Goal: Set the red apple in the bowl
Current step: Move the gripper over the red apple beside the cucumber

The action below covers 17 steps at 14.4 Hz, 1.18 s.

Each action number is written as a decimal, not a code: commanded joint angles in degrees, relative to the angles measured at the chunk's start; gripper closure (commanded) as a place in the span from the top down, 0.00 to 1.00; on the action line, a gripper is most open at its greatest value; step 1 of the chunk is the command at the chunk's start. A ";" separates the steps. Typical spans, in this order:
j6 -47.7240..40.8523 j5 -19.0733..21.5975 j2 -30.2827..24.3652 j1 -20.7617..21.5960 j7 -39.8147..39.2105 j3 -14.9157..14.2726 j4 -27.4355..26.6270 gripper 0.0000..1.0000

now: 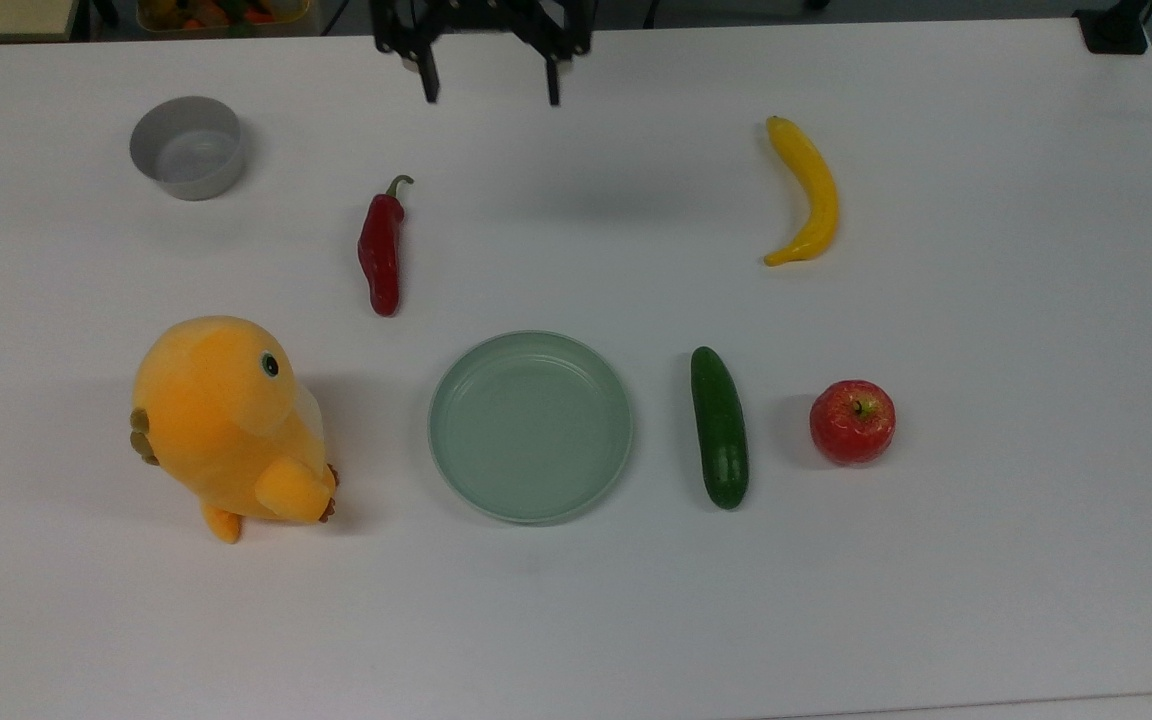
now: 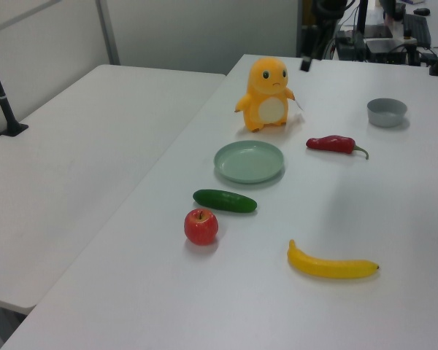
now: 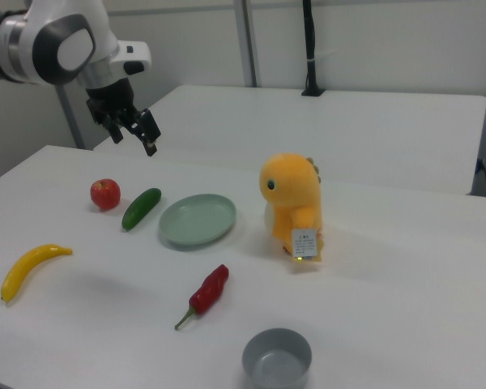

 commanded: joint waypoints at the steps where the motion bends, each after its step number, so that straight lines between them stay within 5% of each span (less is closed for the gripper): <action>1: 12.91 -0.43 6.13 4.60 11.05 1.26 0.44 1.00; 8: 20.23 -5.35 21.78 14.19 15.70 1.09 10.80 1.00; 11: 23.04 -13.24 28.54 18.49 23.69 0.91 16.33 1.00; 17: 28.41 -17.04 35.94 23.60 28.55 -0.32 20.65 1.00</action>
